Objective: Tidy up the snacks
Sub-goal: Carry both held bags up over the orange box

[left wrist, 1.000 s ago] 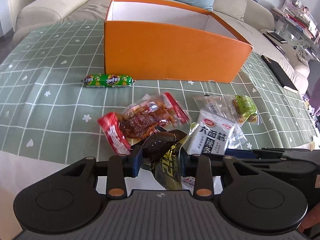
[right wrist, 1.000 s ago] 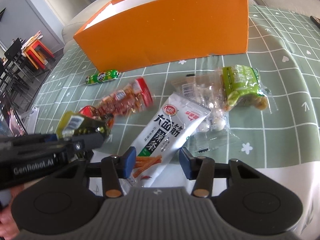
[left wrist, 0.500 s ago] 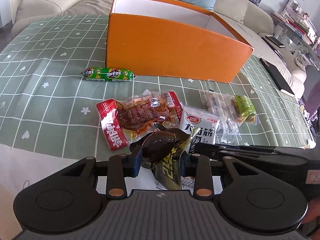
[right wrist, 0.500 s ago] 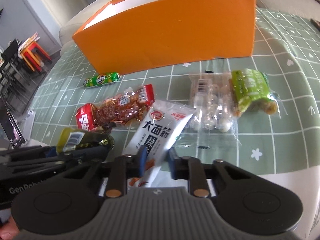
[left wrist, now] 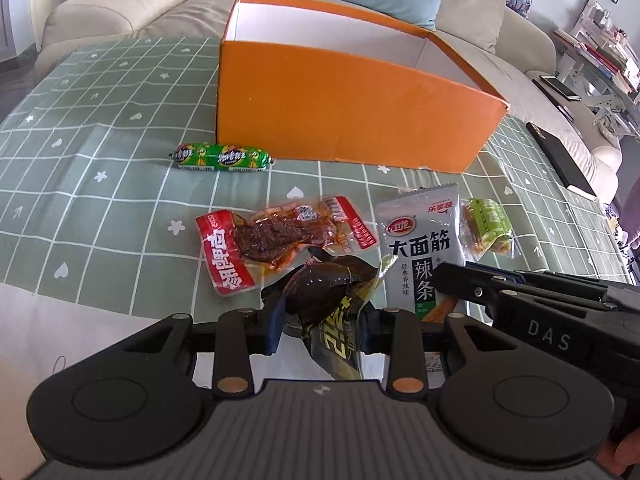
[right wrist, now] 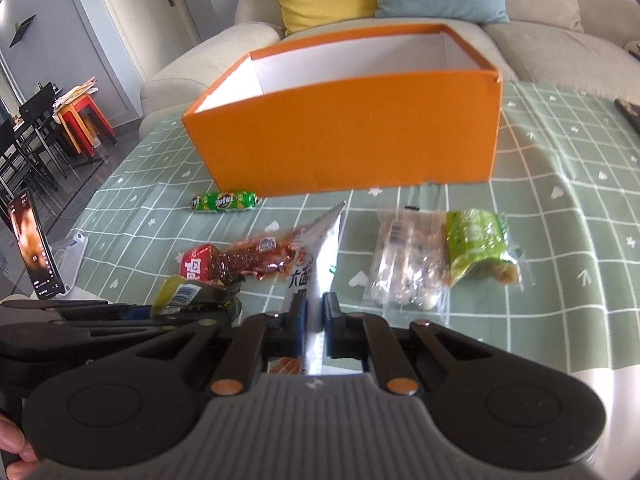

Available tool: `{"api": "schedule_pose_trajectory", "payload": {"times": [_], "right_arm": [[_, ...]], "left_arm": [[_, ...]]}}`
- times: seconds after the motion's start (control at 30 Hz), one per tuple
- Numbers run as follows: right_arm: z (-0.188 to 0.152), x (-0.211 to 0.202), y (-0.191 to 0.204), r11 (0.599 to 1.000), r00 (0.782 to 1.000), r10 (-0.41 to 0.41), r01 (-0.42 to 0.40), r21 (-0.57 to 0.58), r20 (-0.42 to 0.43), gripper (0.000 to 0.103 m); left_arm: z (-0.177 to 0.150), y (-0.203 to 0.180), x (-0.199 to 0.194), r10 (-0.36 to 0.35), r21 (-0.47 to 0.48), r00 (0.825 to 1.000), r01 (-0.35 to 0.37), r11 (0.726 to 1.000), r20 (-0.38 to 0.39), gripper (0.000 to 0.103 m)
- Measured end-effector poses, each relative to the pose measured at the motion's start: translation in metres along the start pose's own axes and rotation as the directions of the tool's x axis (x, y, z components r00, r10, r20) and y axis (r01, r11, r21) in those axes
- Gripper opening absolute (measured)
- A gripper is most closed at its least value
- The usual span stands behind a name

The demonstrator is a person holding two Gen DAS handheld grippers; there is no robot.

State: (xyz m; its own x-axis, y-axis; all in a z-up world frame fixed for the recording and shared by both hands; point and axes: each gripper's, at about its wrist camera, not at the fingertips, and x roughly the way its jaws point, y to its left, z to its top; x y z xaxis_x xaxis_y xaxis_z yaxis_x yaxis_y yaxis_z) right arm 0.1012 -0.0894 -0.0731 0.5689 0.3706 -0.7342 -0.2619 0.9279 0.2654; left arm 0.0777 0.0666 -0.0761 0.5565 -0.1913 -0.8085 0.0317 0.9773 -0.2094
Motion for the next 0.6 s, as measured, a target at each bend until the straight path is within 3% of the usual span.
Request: {"api": "schedule_pose_trajectory", "payload": {"times": [0.27, 0.6], "right_arm": [[0.009, -0.025, -0.005, 0.999, 0.997, -0.005, 0.009, -0.046, 0.077, 0.005], [0.042, -0.043, -0.007, 0.997, 0.986, 0.017, -0.003, -0.080, 0.167, 0.005]], "left_arm": [[0.017, -0.013, -0.016, 0.003, 0.016, 0.998, -0.004, 1.000, 0.063, 0.038], [0.058, -0.033, -0.031, 0.003, 0.058, 0.988, -0.012, 0.998, 0.157, 0.037]]}}
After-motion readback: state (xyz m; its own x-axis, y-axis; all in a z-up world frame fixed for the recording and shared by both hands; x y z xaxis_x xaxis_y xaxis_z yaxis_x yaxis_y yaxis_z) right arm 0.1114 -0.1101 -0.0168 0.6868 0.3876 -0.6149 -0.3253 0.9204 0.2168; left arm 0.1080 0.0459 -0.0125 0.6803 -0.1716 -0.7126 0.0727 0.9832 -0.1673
